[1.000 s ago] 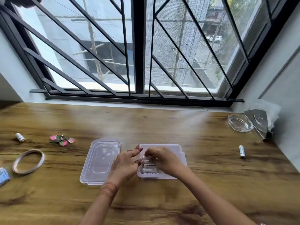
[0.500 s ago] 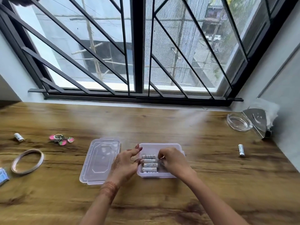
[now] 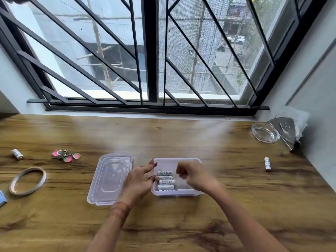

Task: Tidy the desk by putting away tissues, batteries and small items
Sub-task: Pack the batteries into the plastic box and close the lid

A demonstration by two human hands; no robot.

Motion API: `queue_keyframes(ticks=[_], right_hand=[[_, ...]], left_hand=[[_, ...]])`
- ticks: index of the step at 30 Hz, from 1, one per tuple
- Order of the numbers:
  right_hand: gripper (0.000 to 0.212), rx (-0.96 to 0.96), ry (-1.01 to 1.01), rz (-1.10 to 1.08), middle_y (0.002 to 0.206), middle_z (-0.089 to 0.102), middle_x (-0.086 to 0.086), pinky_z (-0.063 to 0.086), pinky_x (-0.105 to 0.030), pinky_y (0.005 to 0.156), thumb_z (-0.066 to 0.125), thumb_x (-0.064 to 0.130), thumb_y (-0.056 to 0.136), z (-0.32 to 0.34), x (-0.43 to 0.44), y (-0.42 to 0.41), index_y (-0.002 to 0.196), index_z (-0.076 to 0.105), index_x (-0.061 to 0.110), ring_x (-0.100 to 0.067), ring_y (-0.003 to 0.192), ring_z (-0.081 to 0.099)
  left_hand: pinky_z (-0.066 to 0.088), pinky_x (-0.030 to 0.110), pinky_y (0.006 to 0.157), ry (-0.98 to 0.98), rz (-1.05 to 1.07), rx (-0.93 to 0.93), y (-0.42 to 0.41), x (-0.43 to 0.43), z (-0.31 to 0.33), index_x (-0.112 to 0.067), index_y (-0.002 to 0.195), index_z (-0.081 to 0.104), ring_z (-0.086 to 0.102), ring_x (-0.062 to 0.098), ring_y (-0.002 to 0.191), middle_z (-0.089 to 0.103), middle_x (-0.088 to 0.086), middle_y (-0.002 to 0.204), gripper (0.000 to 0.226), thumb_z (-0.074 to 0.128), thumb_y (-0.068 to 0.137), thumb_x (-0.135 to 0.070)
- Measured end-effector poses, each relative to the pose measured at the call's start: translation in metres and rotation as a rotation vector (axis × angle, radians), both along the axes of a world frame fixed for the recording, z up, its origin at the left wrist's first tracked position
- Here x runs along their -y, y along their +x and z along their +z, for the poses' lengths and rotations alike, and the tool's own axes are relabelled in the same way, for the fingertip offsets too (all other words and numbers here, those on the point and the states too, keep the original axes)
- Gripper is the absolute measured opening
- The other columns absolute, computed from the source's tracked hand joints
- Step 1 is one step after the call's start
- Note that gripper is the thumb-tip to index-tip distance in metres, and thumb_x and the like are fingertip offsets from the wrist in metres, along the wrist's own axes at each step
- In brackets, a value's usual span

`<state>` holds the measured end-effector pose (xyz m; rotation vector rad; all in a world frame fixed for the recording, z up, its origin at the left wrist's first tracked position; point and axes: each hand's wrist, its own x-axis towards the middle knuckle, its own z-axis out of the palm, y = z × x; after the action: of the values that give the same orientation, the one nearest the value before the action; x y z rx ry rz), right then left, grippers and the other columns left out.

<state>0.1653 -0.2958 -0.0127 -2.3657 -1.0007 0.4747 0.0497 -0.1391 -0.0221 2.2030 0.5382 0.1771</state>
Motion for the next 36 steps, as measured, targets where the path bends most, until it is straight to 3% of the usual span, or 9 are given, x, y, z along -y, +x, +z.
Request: queue_keyframes(ticks=[5,8,13,16,19,23,28,31,36], right_hand=[[0.014,0.31,0.332,-0.362,0.086,0.072,-0.005,0.053,-0.029,0.066,0.062,0.001,0.081,0.013,0.029,0.019,0.091,0.068,0.009,-0.017,0.075,0.066],[0.016,0.48,0.133,-0.661,0.099,0.067,-0.012,0.047,-0.03,0.066,0.062,0.013,0.085,0.003,0.071,0.053,0.1,0.064,0.007,-0.027,0.089,0.061],[0.05,0.235,-0.297,-0.961,0.144,0.031,-0.028,0.024,-0.047,0.108,0.056,0.026,0.089,-0.038,0.146,0.106,0.13,0.042,0.0,-0.041,0.134,0.025],[0.028,0.242,-0.253,-1.007,0.125,0.049,-0.033,0.038,-0.047,0.098,0.052,0.009,0.09,-0.048,0.164,0.112,0.114,0.051,-0.005,-0.044,0.12,0.041],[0.024,0.338,-0.195,-0.968,0.097,0.066,-0.025,0.049,-0.041,0.076,0.043,-0.012,0.08,-0.048,0.166,0.109,0.095,0.059,-0.003,-0.039,0.096,0.055],[0.021,0.358,-0.014,-0.792,0.092,0.069,-0.023,0.05,-0.035,0.069,0.052,-0.003,0.085,-0.025,0.134,0.086,0.101,0.065,0.002,-0.035,0.085,0.063],[0.025,0.194,0.384,-0.26,0.089,0.07,0.0,0.046,-0.003,0.069,0.069,-0.002,0.078,0.026,0.056,0.015,0.102,0.068,0.006,0.005,0.073,0.062],[0.029,-0.001,0.179,0.069,0.086,0.071,-0.003,0.048,-0.008,0.068,0.06,-0.016,0.075,0.025,0.026,-0.006,0.095,0.069,0.004,0.008,0.066,0.06],[0.033,0.035,-0.213,0.185,0.104,0.07,-0.012,0.039,-0.016,0.071,0.05,-0.009,0.08,0.01,0.005,-0.01,0.104,0.067,0.004,-0.019,0.094,0.063]], left_hand=[[0.031,0.012,0.094,0.002,0.015,0.007,0.0,-0.001,-0.002,-0.02,0.128,0.055,0.046,0.006,0.125,0.048,-0.011,0.137,0.046,0.065,0.083,-0.013],[0.031,0.013,0.094,0.016,0.022,0.014,0.001,0.0,-0.004,-0.021,0.127,0.056,0.046,0.007,0.125,0.048,-0.011,0.137,0.046,0.066,0.083,-0.013],[0.031,0.015,0.094,0.012,0.022,0.012,0.001,0.001,-0.002,-0.022,0.126,0.056,0.046,0.009,0.126,0.048,-0.01,0.137,0.045,0.065,0.083,-0.013],[0.033,0.019,0.098,0.019,0.013,0.004,0.0,0.001,-0.002,-0.021,0.127,0.055,0.044,0.01,0.127,0.047,-0.01,0.138,0.046,0.065,0.083,-0.013],[0.032,0.016,0.096,-0.001,0.027,0.015,0.0,0.001,-0.002,-0.02,0.125,0.057,0.042,0.0,0.12,0.05,-0.009,0.136,0.044,0.065,0.083,-0.011],[0.032,0.016,0.096,-0.027,0.028,0.007,0.0,0.002,-0.002,-0.021,0.125,0.058,0.05,0.005,0.12,0.05,-0.011,0.135,0.044,0.066,0.082,-0.012],[0.032,0.016,0.097,-0.036,0.034,0.0,0.001,0.001,-0.004,-0.021,0.125,0.058,0.049,0.007,0.123,0.049,-0.011,0.136,0.044,0.065,0.083,-0.012],[0.03,0.013,0.097,-0.029,0.029,0.016,0.001,0.003,-0.004,-0.019,0.126,0.056,0.044,0.003,0.124,0.048,-0.011,0.137,0.045,0.064,0.083,-0.011],[0.03,0.015,0.098,-0.028,0.043,0.045,-0.001,0.004,-0.009,-0.02,0.127,0.056,0.044,0.009,0.128,0.048,-0.011,0.137,0.044,0.063,0.084,-0.011]])
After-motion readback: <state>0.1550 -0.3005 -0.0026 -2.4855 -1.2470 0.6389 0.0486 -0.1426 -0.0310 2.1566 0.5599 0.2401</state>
